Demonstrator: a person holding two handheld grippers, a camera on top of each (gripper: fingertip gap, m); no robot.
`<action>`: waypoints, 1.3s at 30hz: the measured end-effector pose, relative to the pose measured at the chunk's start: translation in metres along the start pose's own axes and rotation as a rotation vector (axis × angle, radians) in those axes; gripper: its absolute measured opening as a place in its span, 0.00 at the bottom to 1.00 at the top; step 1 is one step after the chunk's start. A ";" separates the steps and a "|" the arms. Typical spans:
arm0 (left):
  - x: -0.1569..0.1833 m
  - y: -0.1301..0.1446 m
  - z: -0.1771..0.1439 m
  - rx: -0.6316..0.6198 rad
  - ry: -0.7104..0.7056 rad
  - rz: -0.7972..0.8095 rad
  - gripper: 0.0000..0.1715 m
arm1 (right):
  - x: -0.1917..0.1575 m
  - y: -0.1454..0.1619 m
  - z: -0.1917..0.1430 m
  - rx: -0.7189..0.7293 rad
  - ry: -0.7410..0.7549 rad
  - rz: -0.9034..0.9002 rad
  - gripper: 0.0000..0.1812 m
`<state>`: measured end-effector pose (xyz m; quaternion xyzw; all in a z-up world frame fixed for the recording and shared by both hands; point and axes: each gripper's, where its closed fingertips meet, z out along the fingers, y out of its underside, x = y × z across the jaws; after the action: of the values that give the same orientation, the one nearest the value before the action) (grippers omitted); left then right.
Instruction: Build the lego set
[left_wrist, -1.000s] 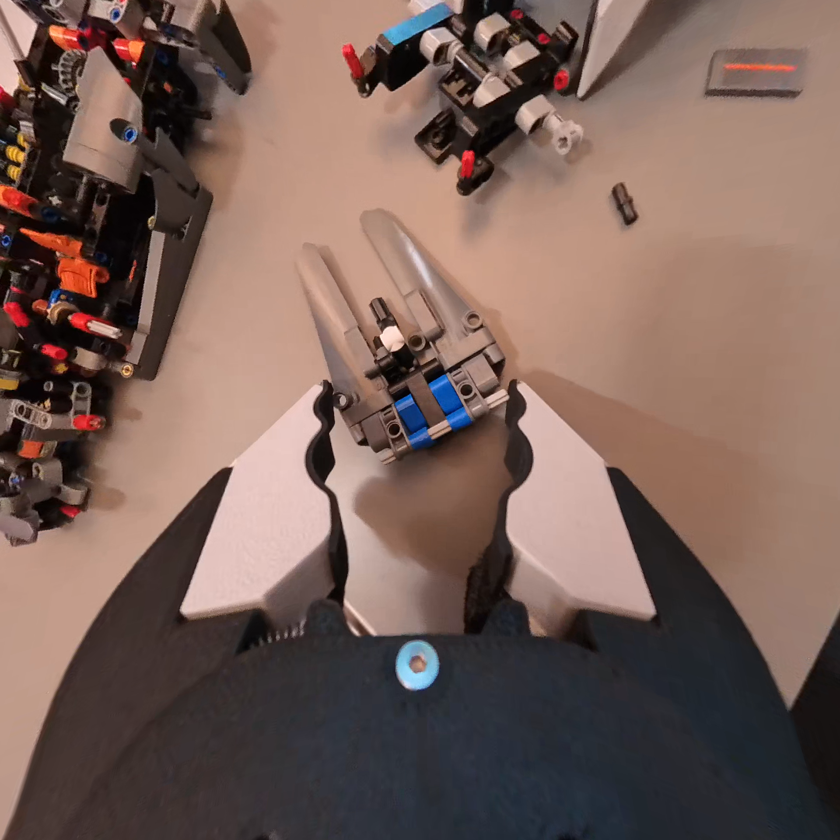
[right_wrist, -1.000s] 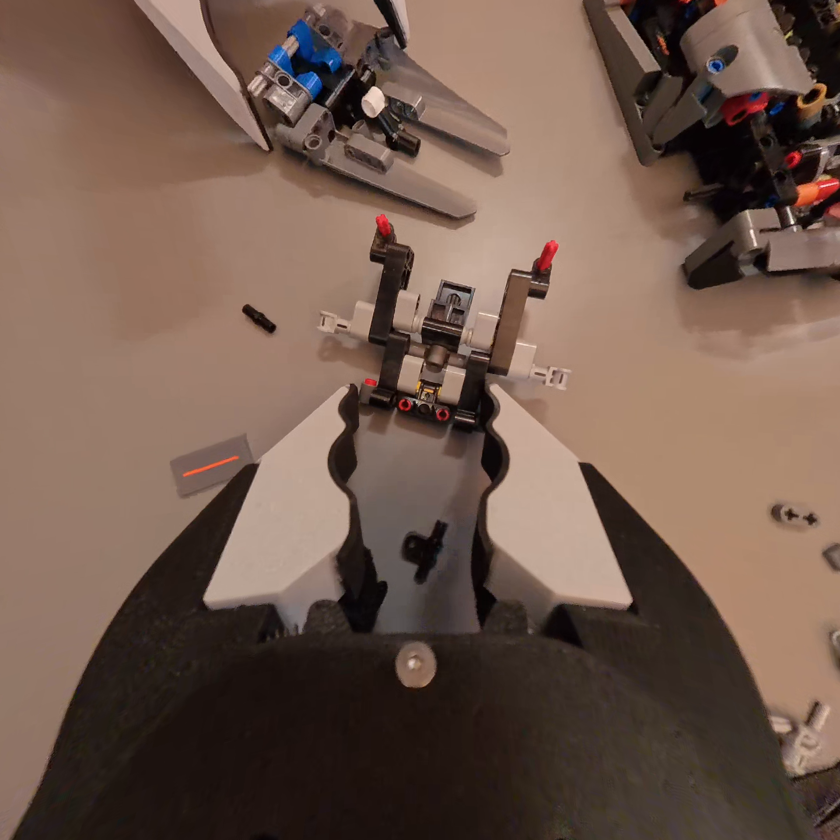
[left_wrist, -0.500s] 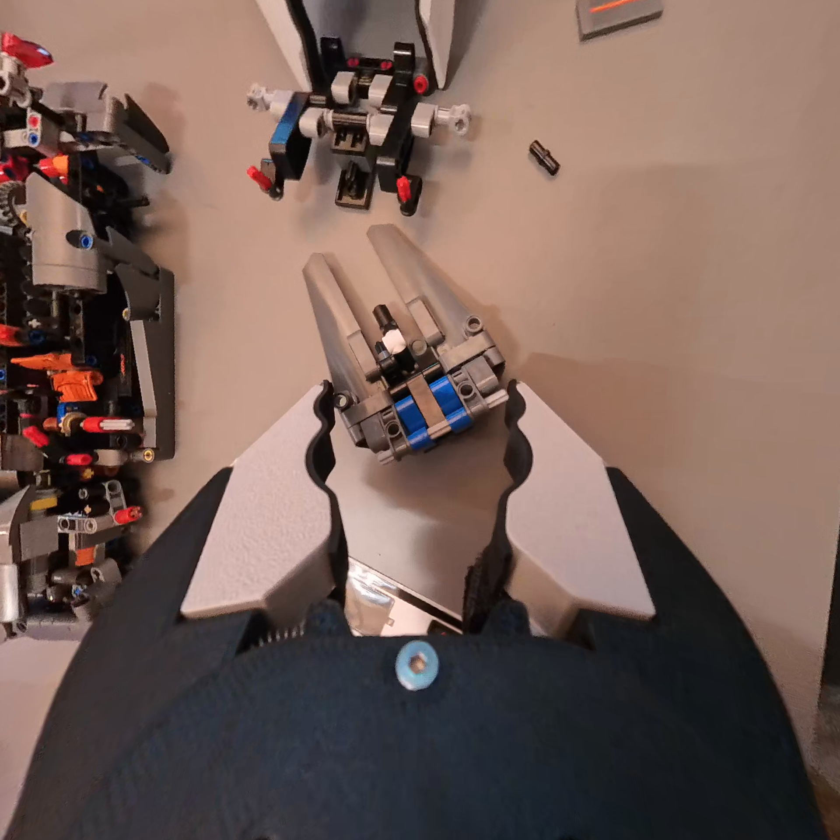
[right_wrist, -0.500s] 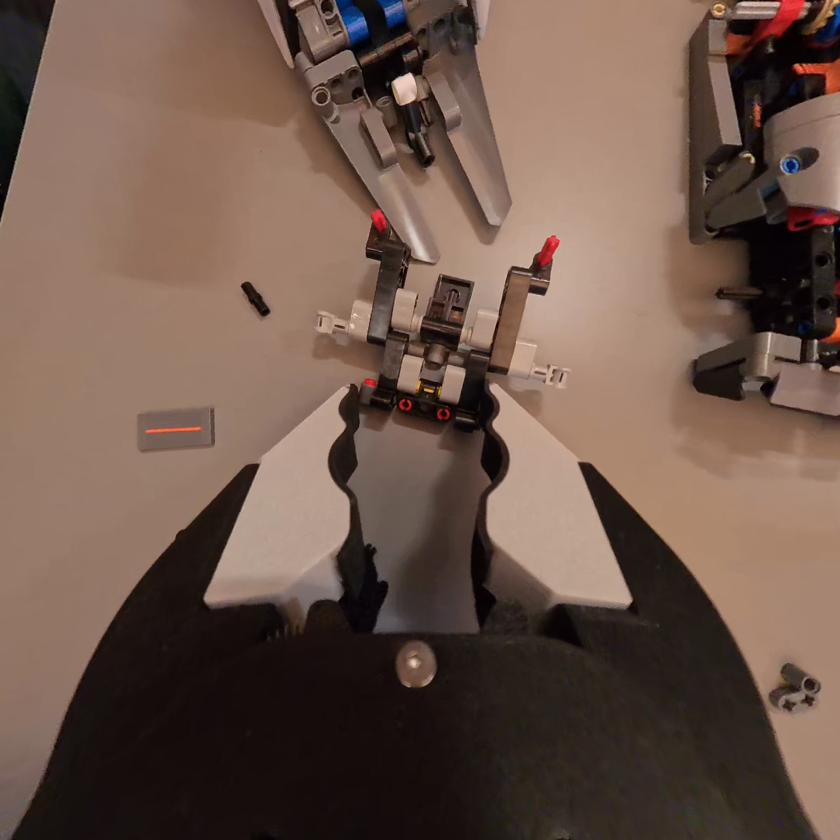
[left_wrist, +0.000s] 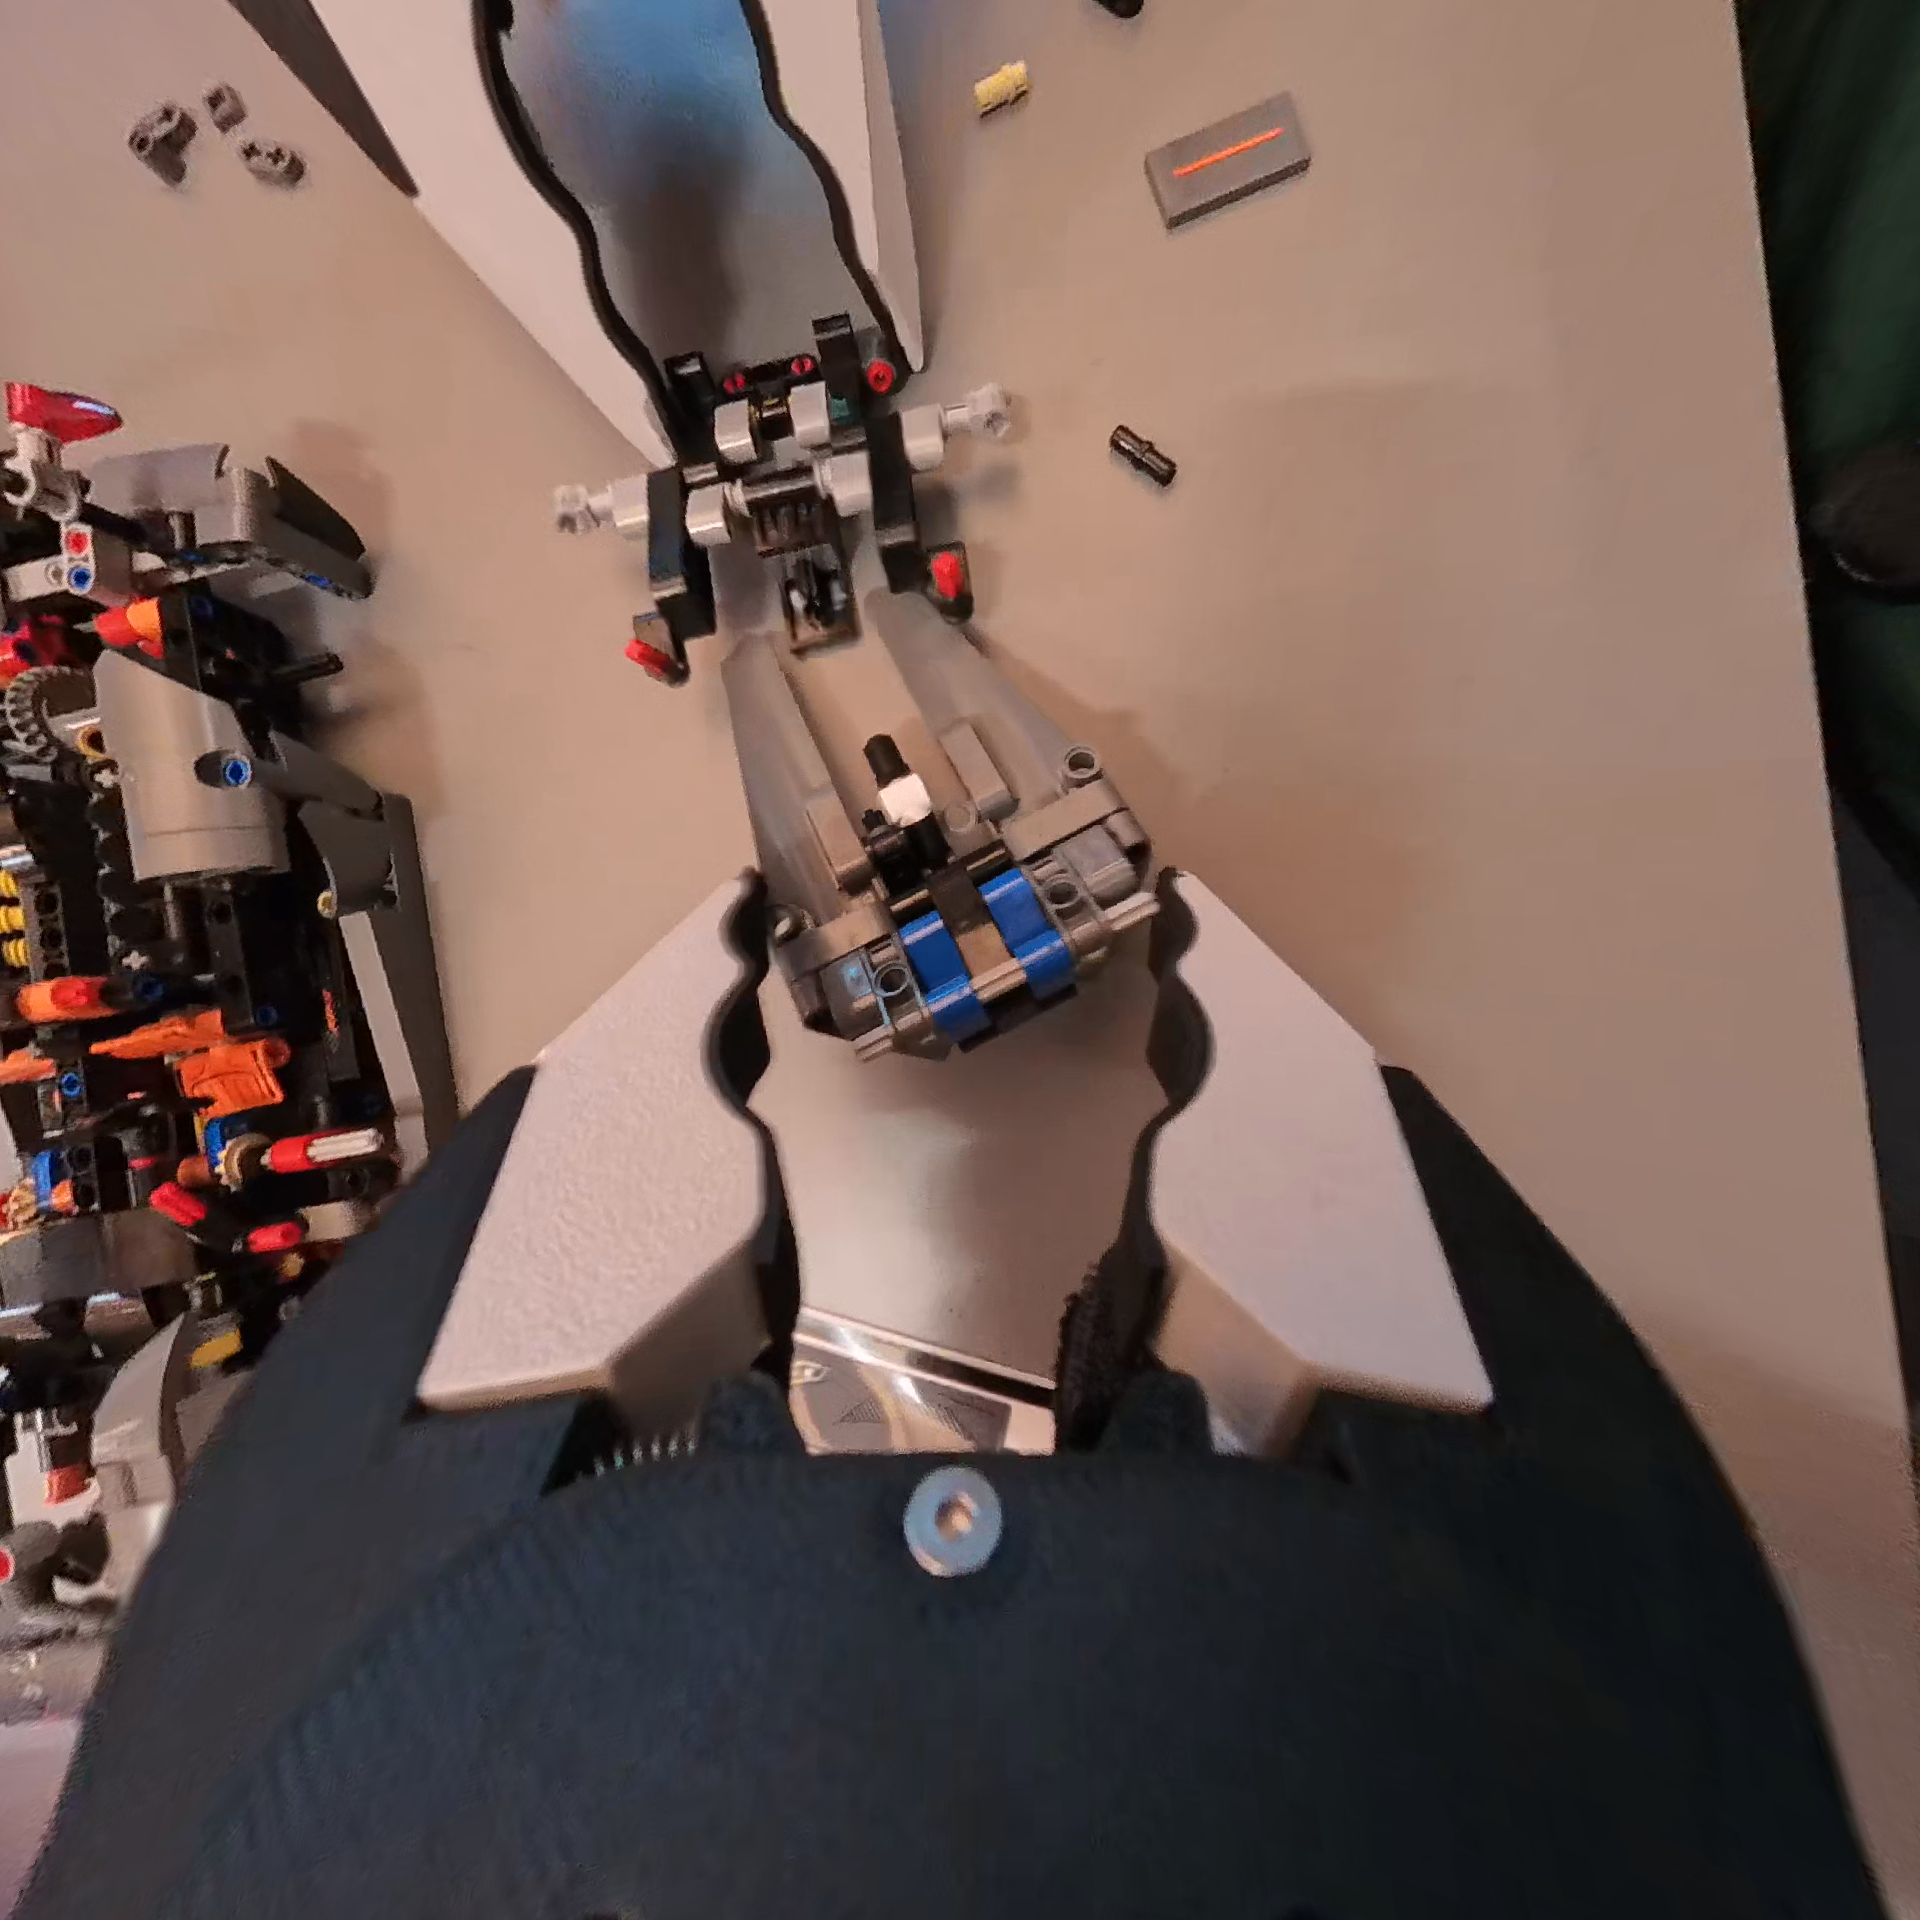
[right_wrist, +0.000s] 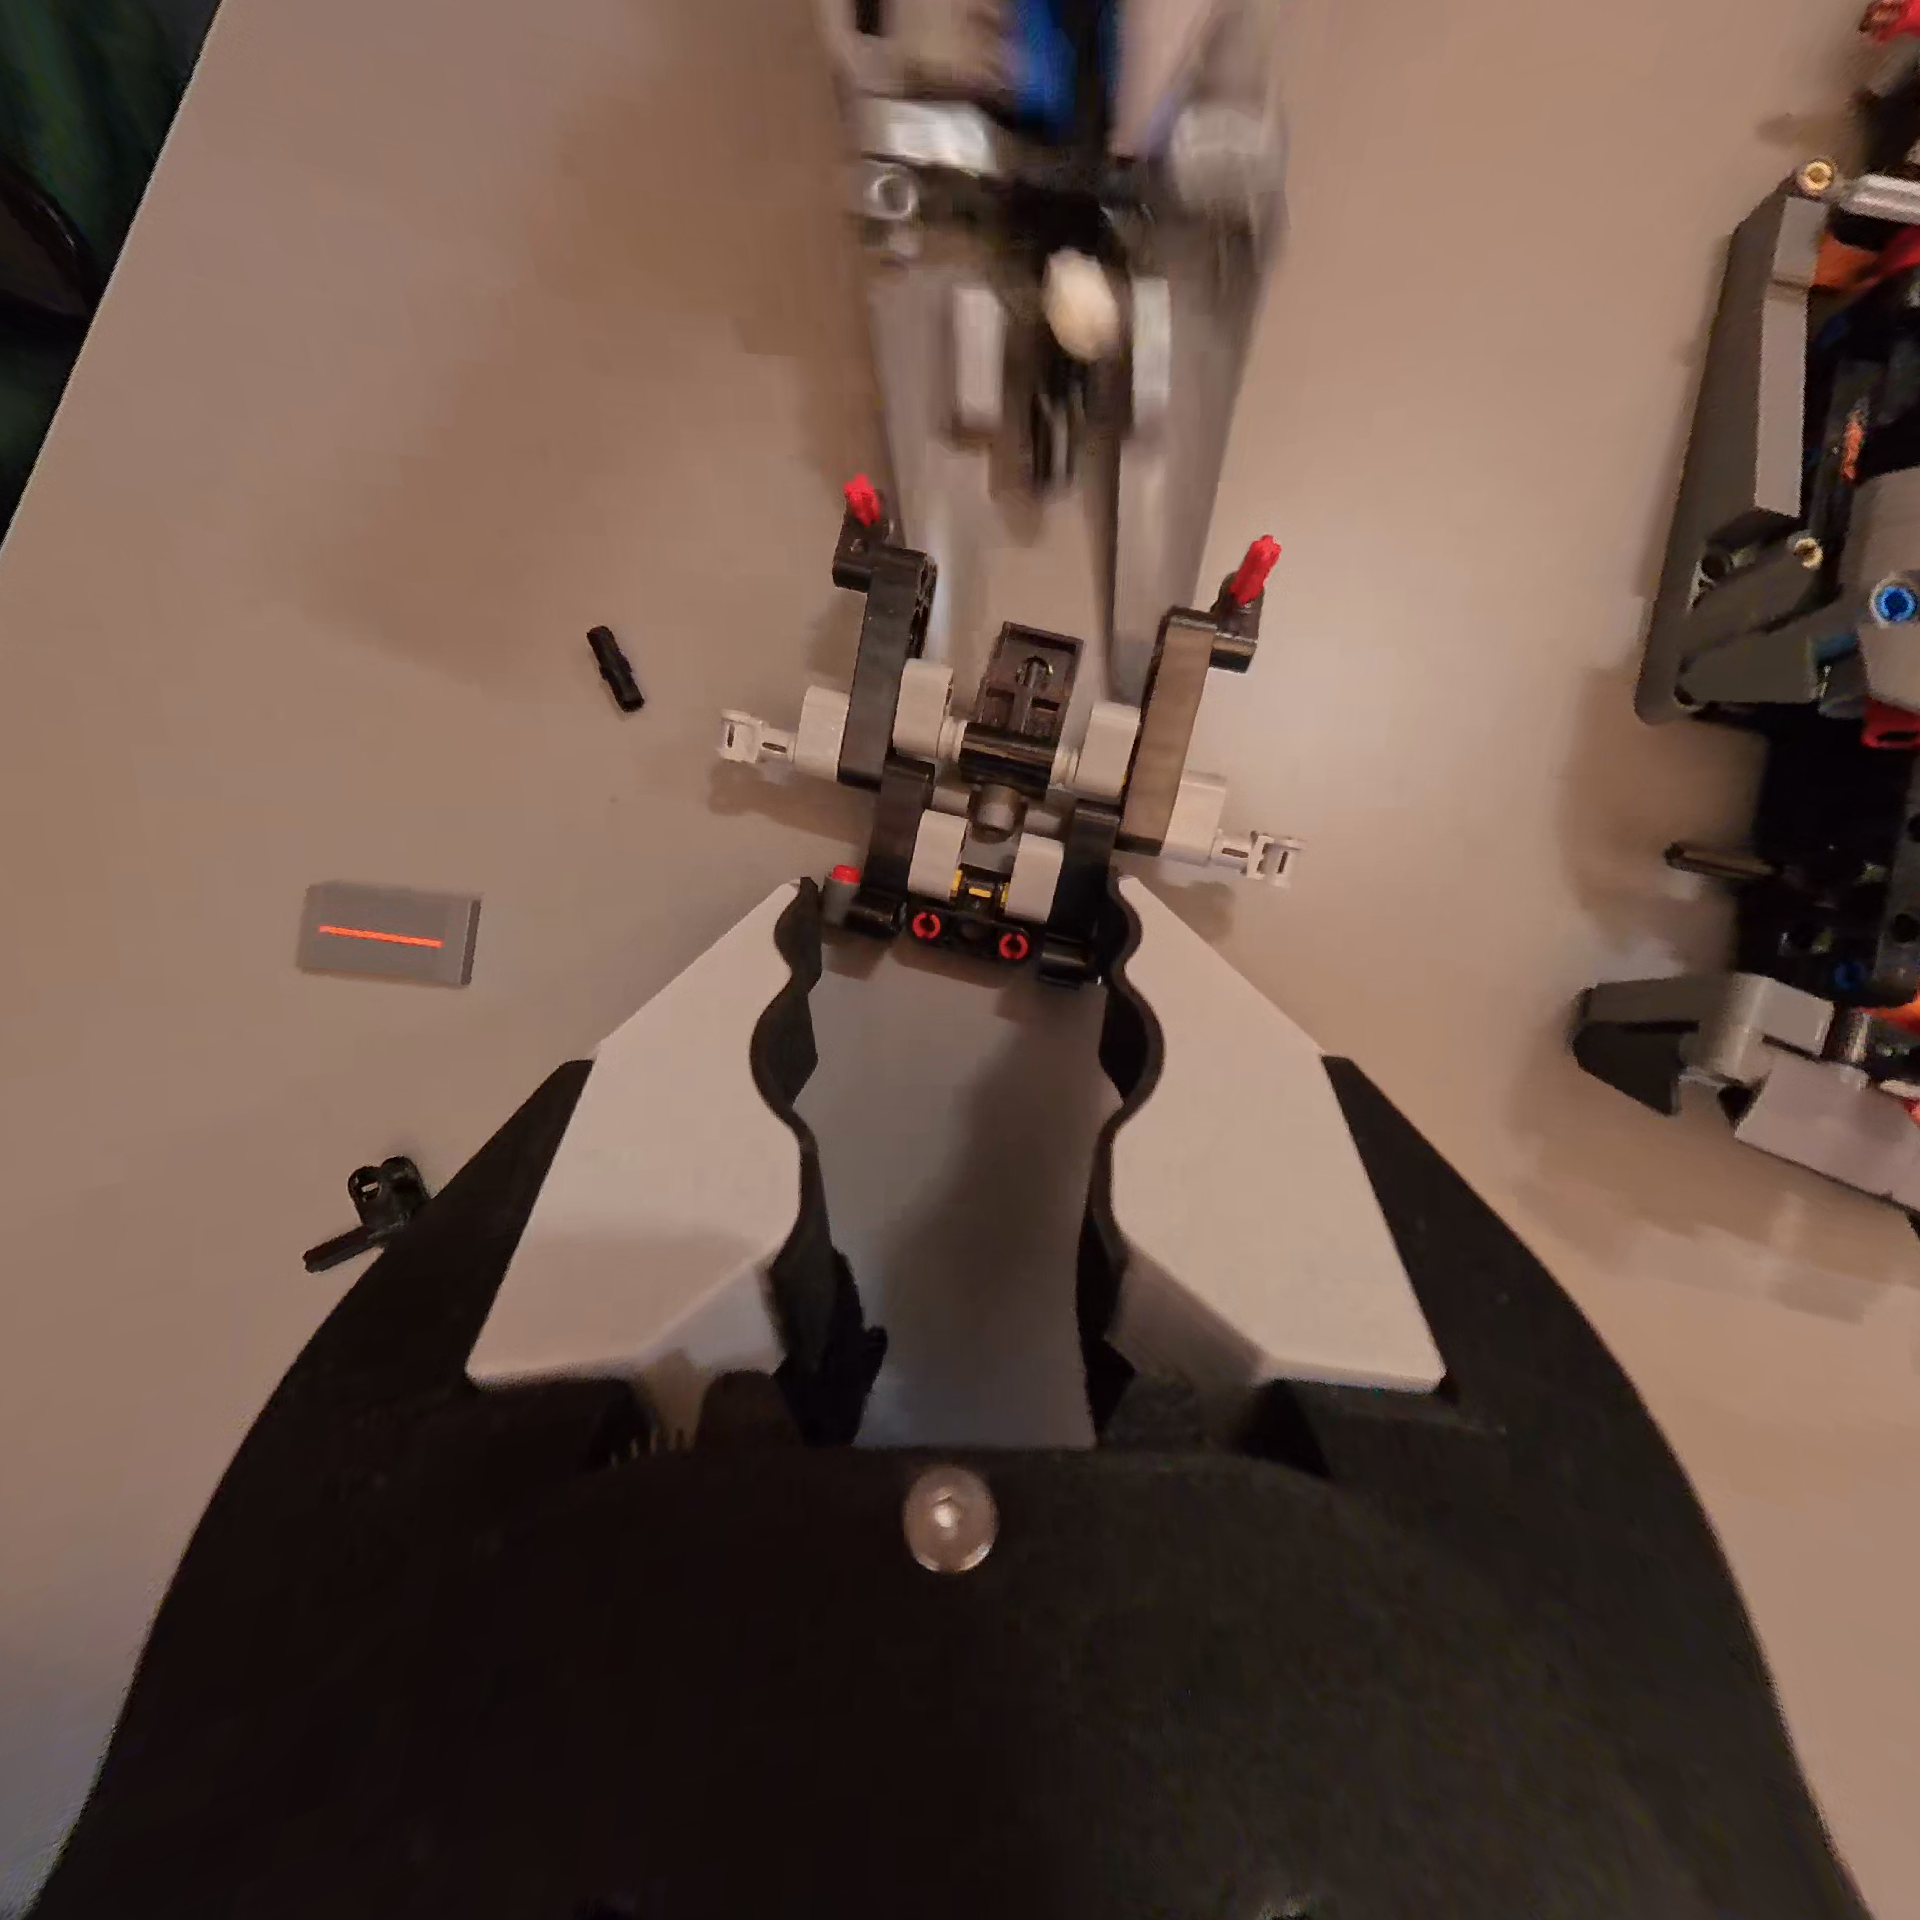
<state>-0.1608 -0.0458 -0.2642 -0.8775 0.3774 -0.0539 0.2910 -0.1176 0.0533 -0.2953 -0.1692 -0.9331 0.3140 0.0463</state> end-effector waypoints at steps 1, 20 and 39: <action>0.001 -0.003 -0.001 0.017 0.014 0.010 0.18 | 0.000 -0.001 0.000 -0.003 -0.005 -0.009 0.28; -0.058 0.011 0.011 -0.075 -0.133 0.052 0.47 | -0.007 0.006 -0.006 0.018 0.044 0.110 0.29; -0.053 0.008 0.039 -0.124 -0.003 0.014 0.43 | -0.010 0.008 -0.007 0.069 0.059 0.110 0.29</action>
<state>-0.1908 0.0053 -0.2942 -0.8911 0.3858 -0.0270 0.2373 -0.1046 0.0602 -0.2945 -0.2277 -0.9092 0.3429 0.0623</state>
